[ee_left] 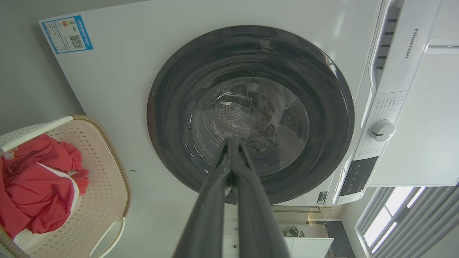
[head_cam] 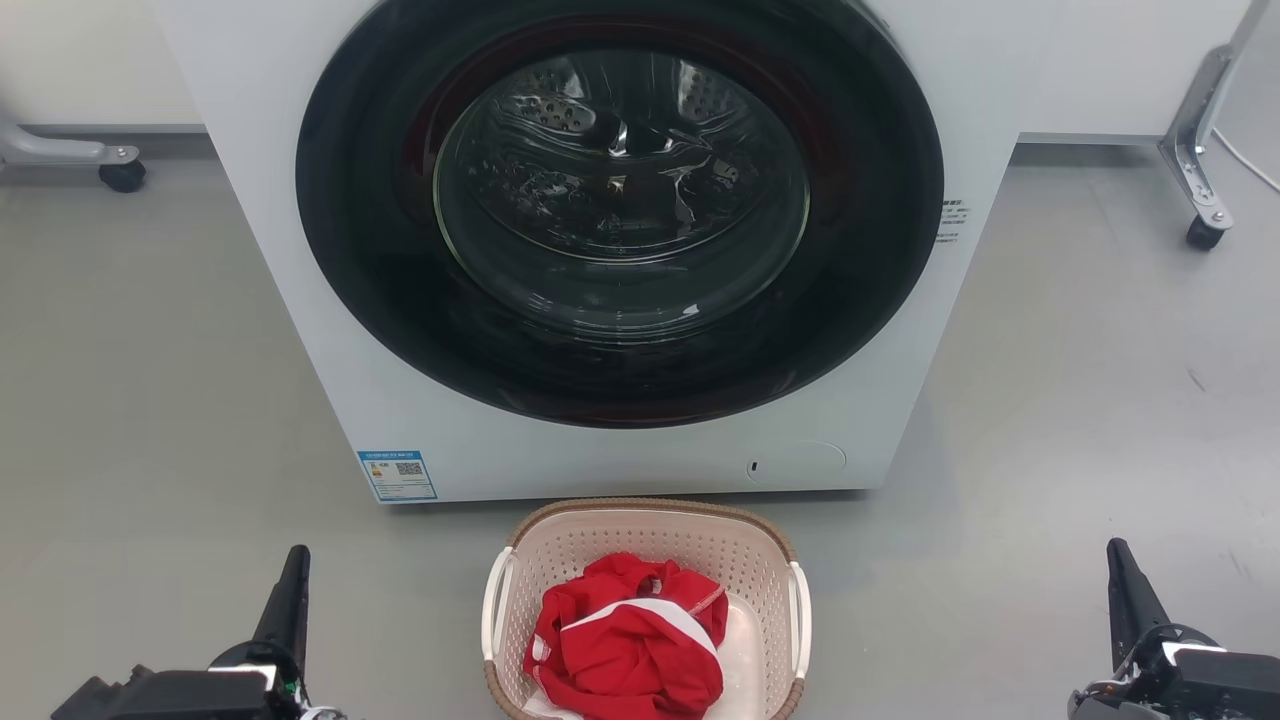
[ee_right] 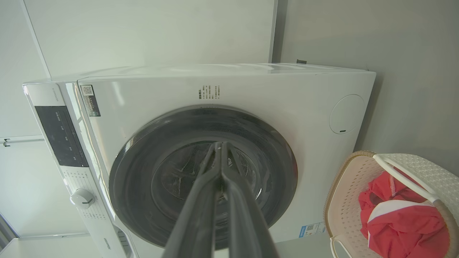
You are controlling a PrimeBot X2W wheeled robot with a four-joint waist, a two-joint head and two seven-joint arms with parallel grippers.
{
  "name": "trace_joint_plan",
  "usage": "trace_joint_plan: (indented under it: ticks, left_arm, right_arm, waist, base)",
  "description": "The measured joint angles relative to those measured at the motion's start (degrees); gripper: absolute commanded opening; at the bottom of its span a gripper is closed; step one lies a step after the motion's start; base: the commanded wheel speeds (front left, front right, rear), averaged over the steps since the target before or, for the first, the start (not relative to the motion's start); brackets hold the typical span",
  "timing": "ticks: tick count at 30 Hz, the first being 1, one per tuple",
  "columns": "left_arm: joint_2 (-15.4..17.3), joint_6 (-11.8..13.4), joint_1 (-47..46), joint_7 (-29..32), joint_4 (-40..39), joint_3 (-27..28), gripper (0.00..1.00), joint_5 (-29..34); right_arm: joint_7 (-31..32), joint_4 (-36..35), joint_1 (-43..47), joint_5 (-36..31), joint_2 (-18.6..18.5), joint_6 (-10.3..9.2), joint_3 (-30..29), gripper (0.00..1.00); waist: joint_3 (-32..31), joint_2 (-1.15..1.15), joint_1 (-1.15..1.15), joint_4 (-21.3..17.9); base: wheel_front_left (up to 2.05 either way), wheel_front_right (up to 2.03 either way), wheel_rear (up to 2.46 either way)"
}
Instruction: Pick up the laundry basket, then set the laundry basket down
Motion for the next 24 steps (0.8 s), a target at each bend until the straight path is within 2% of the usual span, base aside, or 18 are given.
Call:
trace_joint_plan:
  ticks: [24]
  left_arm:
    - [0.00,0.00,0.00,0.00,-0.01,0.00,0.00,0.00]
  right_arm:
    - [0.00,-0.02,0.00,0.01,0.00,0.00,0.00,0.00]
  waist:
    - [0.00,0.00,0.00,0.00]
  base:
    - [0.00,0.00,0.00]
